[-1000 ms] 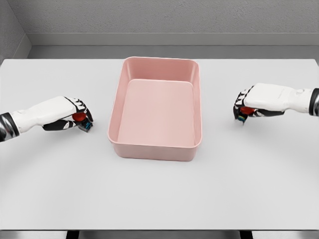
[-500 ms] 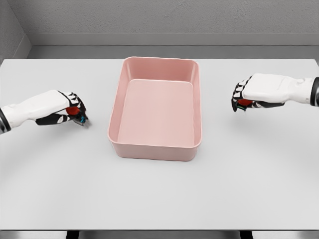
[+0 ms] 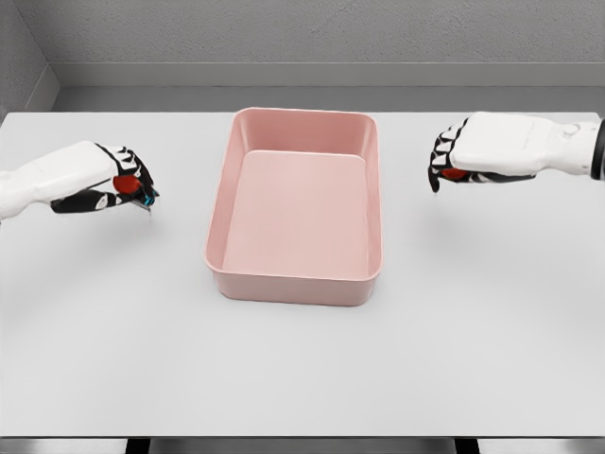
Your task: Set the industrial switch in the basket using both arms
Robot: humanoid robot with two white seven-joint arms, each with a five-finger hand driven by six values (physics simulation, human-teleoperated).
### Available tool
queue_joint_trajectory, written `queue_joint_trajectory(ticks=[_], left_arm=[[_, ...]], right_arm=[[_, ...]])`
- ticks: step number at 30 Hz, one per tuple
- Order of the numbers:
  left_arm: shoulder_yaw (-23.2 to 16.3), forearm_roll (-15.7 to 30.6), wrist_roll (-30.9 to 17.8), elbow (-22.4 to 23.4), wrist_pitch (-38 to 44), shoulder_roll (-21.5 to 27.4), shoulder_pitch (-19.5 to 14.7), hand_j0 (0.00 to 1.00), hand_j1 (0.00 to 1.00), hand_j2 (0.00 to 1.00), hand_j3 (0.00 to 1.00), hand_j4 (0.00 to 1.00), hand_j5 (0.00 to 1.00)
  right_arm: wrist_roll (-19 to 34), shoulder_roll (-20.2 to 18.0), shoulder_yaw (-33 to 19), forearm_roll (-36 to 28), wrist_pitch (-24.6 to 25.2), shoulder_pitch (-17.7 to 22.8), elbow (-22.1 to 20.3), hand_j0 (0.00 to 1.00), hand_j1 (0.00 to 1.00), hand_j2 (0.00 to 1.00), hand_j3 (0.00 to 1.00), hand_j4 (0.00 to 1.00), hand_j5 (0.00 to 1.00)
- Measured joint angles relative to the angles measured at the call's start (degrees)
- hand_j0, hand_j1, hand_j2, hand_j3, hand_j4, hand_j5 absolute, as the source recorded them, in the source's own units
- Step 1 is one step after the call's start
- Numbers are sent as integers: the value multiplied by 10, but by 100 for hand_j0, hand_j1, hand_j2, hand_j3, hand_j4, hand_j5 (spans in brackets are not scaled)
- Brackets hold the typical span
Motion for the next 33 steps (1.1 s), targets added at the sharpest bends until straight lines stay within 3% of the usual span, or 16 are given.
queue_joint_trajectory(ticks=[11, 33], left_arm=[[-3, 9, -1, -17, 0, -7, -27, 48, 48, 48, 48, 48, 48], [-5, 6, -4, -66, 0, -74, -60, 48, 48, 48, 48, 48, 48]], right_arm=[[1, 8, -2, -1, 0, -18, -30, 46, 46, 46, 46, 46, 46], [24, 79, -1, 0, 0, -48, -40, 46, 46, 46, 46, 46, 46]])
